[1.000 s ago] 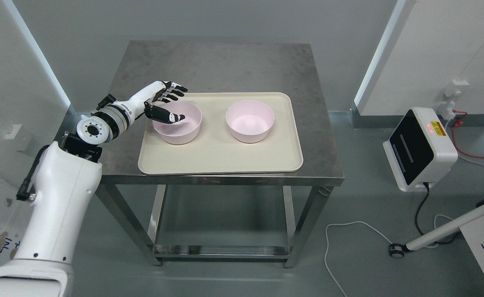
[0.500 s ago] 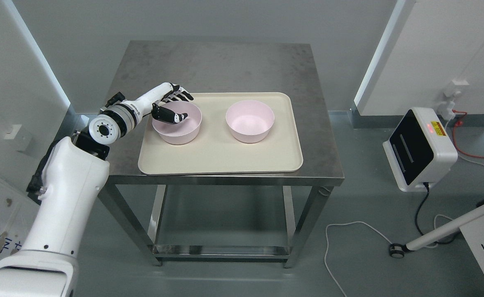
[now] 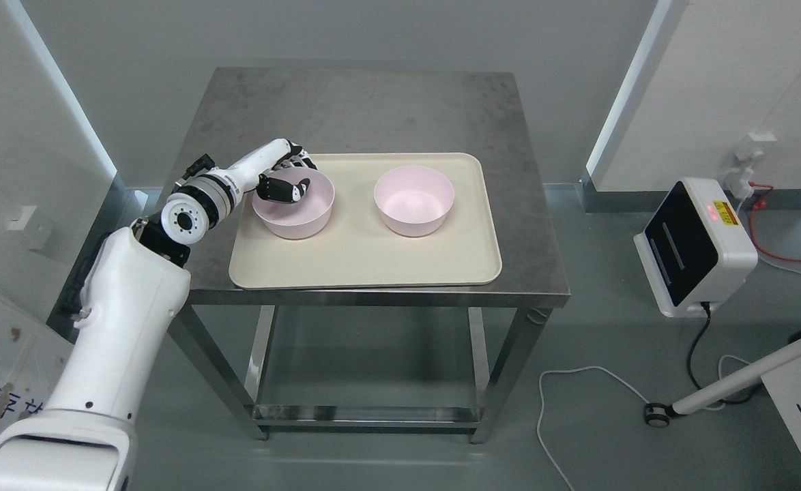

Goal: Stack pink IKEA bowls on left shelf middle
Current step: 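Grip the rim of the pink bowl with the left hand, then lift the bowl and lower it into the other pink bowl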

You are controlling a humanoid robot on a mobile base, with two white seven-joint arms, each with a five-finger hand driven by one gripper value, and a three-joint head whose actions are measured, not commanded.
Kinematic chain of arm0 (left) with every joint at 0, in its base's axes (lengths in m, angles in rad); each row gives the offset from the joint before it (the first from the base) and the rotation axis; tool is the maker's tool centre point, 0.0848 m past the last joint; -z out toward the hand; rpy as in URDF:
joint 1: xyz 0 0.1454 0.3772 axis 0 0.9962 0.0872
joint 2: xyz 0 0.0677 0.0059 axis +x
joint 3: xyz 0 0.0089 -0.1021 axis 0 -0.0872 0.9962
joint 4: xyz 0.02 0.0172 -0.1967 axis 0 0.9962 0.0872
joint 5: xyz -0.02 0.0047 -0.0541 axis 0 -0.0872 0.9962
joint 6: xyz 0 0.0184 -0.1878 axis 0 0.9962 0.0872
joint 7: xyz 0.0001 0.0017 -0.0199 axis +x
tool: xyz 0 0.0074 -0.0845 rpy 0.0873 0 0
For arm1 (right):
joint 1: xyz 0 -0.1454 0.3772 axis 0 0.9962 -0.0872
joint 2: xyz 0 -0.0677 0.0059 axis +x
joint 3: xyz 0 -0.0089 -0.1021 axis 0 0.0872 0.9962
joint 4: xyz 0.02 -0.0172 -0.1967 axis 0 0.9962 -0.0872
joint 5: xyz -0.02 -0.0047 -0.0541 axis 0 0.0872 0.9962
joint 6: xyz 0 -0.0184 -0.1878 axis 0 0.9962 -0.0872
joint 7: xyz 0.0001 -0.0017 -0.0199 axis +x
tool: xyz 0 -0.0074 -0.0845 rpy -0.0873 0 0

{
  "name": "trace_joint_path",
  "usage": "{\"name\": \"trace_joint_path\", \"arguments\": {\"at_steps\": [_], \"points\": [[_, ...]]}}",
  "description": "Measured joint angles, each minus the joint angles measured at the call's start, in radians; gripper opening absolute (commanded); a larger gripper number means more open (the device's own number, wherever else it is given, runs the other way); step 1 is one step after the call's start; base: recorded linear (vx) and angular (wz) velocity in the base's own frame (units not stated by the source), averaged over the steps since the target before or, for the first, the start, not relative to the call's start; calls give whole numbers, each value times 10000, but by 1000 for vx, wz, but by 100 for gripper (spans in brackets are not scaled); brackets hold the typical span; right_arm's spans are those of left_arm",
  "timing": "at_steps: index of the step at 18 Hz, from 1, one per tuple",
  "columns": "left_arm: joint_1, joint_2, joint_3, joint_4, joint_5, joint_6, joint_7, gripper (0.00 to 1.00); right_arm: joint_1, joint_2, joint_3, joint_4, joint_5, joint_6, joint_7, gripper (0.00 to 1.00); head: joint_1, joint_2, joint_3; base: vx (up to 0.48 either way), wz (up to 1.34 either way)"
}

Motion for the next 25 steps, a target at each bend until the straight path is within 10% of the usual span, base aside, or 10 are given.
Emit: {"name": "trace_joint_path", "arguments": {"at_steps": [25], "points": [[-1383,-1208,-854,-969,14,187,21,1,0,0,0,0,0,0,0,100,0,0,0,0,0]]}}
